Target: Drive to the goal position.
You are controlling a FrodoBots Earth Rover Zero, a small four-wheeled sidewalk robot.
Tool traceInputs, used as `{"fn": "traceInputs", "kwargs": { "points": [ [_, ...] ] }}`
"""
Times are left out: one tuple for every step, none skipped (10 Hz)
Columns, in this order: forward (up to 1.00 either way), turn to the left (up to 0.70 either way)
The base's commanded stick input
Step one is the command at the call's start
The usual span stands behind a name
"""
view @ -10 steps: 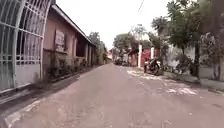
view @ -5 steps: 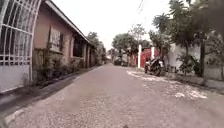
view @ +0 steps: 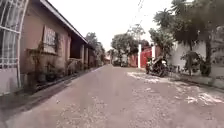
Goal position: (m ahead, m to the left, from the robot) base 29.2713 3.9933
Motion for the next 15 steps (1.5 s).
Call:
{"fn": "traceInputs", "kwargs": {
  "points": [
    [0.70, 0.02],
    [0.70, 0.02],
    [0.70, 0.03],
    [0.70, 0.08],
    [0.70, 0.23],
    [0.70, 0.23],
    [0.70, 0.08],
    [0.70, 0.00],
    [0.70, 0.00],
    [0.70, 0.00],
    [0.70, 0.00],
    [0.70, 0.00],
    [0.70, 0.00],
    [0.70, 0.00],
    [0.70, 0.00]
  ]
}}
